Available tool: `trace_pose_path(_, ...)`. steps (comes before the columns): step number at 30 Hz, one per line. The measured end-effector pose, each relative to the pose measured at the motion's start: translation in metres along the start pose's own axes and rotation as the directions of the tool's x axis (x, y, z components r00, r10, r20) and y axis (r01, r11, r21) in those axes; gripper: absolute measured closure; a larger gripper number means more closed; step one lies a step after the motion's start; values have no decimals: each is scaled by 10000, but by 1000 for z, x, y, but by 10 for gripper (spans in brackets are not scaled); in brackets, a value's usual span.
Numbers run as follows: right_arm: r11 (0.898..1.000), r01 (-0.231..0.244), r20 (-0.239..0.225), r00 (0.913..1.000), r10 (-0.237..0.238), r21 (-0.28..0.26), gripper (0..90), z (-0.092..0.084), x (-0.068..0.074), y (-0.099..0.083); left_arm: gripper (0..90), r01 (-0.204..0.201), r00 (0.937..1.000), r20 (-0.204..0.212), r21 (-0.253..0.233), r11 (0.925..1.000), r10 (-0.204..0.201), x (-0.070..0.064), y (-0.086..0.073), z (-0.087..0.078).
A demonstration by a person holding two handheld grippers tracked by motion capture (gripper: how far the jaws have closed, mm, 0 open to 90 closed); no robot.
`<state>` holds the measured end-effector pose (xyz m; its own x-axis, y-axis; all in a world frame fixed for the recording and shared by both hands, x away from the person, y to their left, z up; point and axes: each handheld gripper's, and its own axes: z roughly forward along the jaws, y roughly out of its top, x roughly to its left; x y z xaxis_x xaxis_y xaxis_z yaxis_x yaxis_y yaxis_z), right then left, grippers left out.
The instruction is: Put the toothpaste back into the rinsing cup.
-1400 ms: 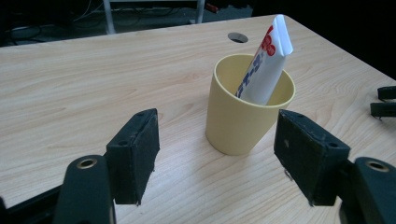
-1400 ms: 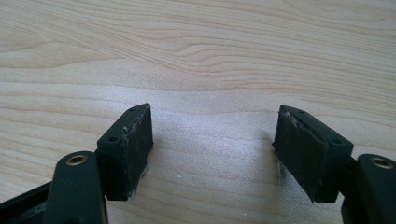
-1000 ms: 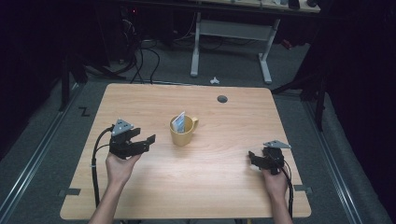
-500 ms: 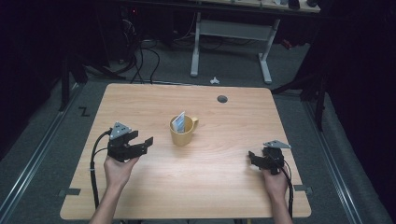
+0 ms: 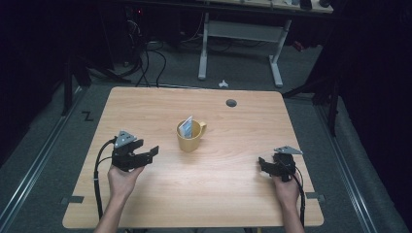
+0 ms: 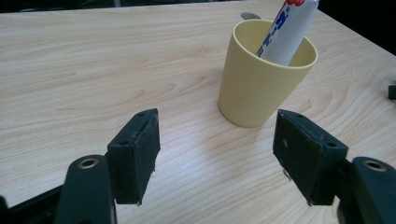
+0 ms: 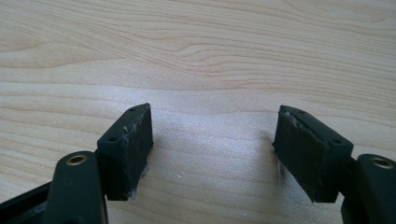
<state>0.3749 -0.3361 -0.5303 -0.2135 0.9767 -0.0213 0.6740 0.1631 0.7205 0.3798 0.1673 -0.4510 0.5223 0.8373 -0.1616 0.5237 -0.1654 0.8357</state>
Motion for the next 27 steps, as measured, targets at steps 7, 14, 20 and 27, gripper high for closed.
trace_pose_path(7,10000,2,-1,10000,-2,-2,283,0,0,0,323,65,9999,-110,67,10000,-64,1,-6,2)
trace_pose_path(14,10000,2,0,10000,-2,-2,283,0,0,0,325,85,9998,-165,193,9998,-82,1,-12,4)
trace_pose_path(20,10000,3,1,10000,-3,-2,283,0,0,0,325,56,9997,-227,413,9991,-47,2,-17,8)
trace_pose_path(27,10000,-3,3,10000,3,2,283,0,0,0,326,75,9995,-320,585,9983,-56,1,-24,11)
